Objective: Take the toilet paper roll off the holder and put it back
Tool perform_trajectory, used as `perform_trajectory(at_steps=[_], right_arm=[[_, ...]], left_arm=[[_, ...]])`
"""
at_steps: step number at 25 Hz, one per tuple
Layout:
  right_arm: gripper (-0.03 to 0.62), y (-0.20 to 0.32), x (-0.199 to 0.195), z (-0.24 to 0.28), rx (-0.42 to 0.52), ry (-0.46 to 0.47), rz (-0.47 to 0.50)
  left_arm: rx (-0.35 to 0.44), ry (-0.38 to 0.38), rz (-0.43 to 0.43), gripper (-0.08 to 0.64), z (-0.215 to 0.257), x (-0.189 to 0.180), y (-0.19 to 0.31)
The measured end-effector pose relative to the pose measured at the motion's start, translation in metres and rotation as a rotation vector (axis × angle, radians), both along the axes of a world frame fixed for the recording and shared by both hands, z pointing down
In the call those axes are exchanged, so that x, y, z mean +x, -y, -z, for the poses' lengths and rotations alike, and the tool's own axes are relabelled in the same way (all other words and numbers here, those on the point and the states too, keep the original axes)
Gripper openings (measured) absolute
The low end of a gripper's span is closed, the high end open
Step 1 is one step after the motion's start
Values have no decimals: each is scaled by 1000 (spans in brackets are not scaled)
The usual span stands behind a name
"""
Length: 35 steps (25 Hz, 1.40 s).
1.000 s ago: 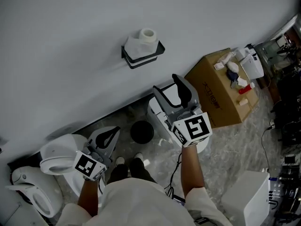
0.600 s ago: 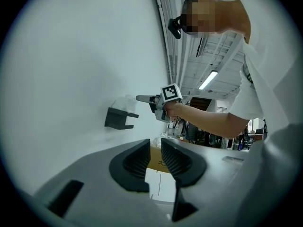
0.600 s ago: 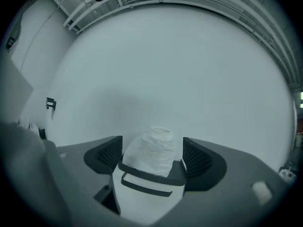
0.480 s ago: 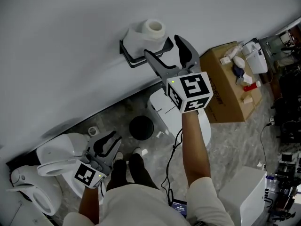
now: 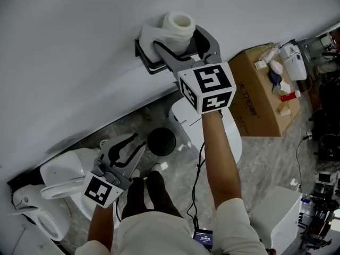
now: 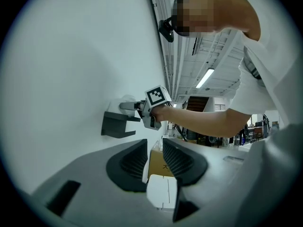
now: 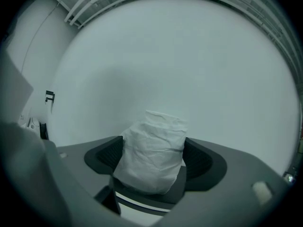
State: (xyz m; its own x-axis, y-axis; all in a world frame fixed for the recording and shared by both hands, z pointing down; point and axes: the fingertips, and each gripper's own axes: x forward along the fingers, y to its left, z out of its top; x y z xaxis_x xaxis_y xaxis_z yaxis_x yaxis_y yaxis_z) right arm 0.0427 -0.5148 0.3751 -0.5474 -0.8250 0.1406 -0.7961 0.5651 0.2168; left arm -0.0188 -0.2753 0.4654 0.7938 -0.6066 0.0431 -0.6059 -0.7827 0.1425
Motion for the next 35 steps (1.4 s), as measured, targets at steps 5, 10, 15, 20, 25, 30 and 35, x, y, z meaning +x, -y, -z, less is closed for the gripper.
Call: perform_trajectory(at_steps=[5, 10, 15, 20, 25, 30, 35], right_arm=[[348, 7, -1, -2, 1, -1, -14], [313, 10, 0, -3, -2, -2, -26], [307, 6, 3, -2, -21, -6, -26], [307, -22, 5, 26, 18, -1, -3], [307, -80, 11, 63, 62, 1, 28], [307, -159, 35, 93, 74, -8, 9], [307, -235, 50, 130, 162, 40, -11]], left_arm=[[51, 8, -6, 95, 17, 8, 24], [103, 4, 6, 95, 40, 9, 49], [110, -11, -1, 95, 46, 16, 46], [89, -12, -12, 91, 42, 17, 32], [96, -22, 0, 91, 64, 11, 21], [151, 9, -46, 91, 87, 14, -5], [165, 10, -93, 91, 101, 26, -34]])
